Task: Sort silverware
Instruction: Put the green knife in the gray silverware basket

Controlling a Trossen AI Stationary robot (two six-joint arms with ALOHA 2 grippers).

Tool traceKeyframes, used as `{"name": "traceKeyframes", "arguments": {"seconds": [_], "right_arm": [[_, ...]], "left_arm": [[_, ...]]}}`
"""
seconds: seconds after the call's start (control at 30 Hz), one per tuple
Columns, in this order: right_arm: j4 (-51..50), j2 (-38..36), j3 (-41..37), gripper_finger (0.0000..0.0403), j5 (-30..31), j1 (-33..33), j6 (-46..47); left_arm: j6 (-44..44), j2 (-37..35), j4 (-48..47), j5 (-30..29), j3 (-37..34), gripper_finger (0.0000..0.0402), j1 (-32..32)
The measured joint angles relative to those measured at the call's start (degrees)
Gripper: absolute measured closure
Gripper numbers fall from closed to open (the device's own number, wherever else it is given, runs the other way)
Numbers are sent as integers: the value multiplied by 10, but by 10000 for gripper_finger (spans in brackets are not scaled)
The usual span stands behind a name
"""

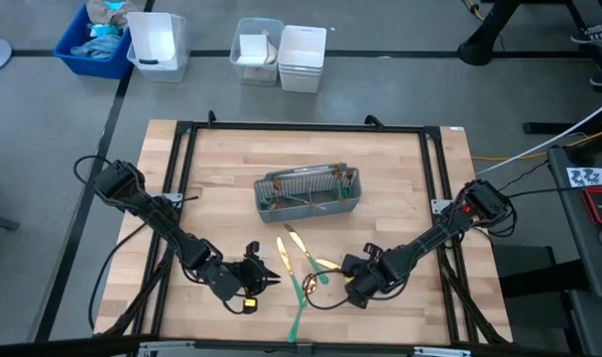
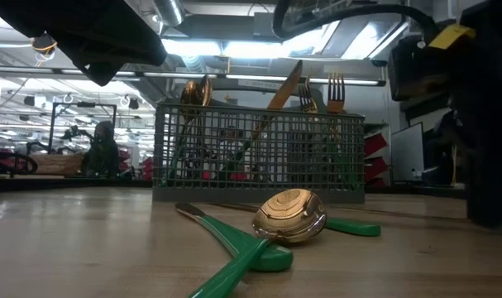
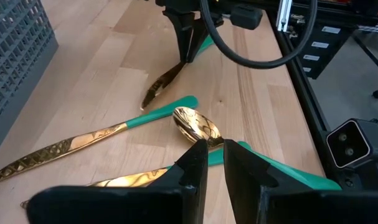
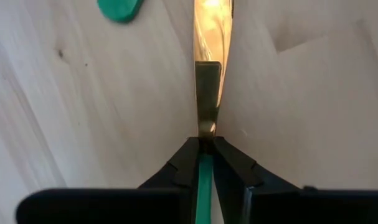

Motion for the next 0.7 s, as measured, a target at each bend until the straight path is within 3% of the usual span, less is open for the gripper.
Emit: {"name": "traceKeyframes", "arguments": {"seconds": [0.27, 0.7], "right_arm": [[5, 4, -1, 353, -32, -15, -35], [8, 3, -1, 288, -39, -19, -35]], "left_arm": [[0, 0, -3, 0, 0, 357, 0], [1, 0, -3, 0, 0, 357, 0]]}}
